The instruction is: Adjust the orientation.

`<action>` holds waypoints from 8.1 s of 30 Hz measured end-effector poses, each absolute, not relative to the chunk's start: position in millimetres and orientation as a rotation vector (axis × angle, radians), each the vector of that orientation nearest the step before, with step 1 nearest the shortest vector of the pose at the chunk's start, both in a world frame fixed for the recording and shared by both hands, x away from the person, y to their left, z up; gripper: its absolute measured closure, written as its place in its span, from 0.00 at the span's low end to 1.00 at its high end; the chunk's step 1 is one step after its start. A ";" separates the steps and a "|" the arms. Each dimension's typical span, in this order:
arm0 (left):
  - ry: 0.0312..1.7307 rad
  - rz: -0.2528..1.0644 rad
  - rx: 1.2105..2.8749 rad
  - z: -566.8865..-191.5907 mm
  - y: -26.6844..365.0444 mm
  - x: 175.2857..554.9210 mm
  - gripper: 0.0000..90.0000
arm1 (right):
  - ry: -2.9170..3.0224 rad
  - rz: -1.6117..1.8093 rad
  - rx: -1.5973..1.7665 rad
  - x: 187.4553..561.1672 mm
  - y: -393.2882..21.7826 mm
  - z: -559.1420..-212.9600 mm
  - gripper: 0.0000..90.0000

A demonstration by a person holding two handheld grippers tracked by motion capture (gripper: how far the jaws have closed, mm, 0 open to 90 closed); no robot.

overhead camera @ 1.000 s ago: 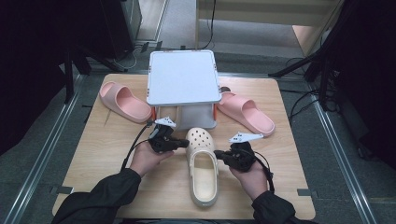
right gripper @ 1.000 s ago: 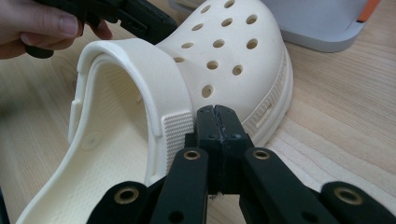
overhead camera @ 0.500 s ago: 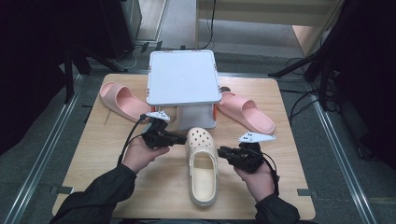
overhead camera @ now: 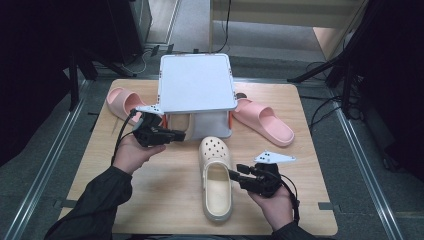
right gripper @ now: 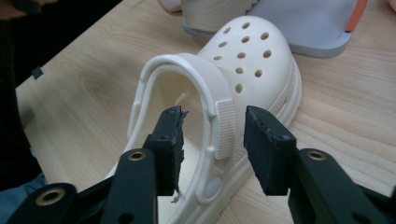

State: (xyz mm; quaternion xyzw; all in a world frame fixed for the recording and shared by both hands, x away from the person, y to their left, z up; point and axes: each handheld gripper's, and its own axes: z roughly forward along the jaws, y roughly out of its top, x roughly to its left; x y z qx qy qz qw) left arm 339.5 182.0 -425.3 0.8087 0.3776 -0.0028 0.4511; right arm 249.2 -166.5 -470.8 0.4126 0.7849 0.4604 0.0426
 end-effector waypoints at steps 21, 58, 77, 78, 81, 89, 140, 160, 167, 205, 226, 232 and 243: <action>0.998 0.093 1.902 -399.4 224.2 380.3 0.99 | 2.386 1.267 1.404 249.8 -154.7 -495.3 0.58; 1.028 0.183 1.882 -396.0 234.4 390.7 0.99 | 2.278 1.190 1.422 278.8 -150.9 -484.3 0.86; 1.015 0.180 1.880 -397.1 233.3 389.7 0.99 | 2.196 1.168 1.428 343.4 -140.1 -448.3 0.86; 1.015 0.179 1.879 -397.2 233.4 389.7 0.99 | 2.191 1.164 1.429 348.2 -138.4 -448.3 0.86; 1.017 0.173 1.873 -397.5 233.9 390.0 0.99 | 2.170 1.150 1.453 361.0 -132.9 -450.4 0.86; 1.023 0.162 1.869 -397.5 234.5 390.0 0.99 | 2.166 1.094 1.478 380.8 -109.8 -466.0 0.85; 1.028 0.181 1.873 -397.0 231.7 388.9 0.99 | 2.290 1.256 1.332 257.4 -146.9 -496.9 1.00; 1.026 0.172 1.871 -397.3 232.3 389.4 0.99 | 2.386 1.177 1.271 266.9 -124.2 -523.2 1.00; 1.028 0.165 1.867 -397.5 232.8 389.7 0.99 | 2.366 1.191 1.230 279.8 -119.0 -511.3 1.00; 1.017 0.158 1.865 -397.7 234.3 389.9 0.97 | 2.409 1.188 1.258 369.1 -79.7 -505.5 0.96; 1.041 0.129 1.861 -384.0 248.8 357.4 0.51 | 2.466 1.409 1.069 320.2 -124.3 -476.3 0.67; 1.058 0.151 1.866 -386.9 255.0 343.1 0.48 | 2.486 1.421 1.010 316.9 -128.0 -472.6 0.64; 1.104 0.197 1.852 -403.7 270.6 327.4 0.45 | 2.484 1.454 1.012 321.4 -138.1 -469.3 0.61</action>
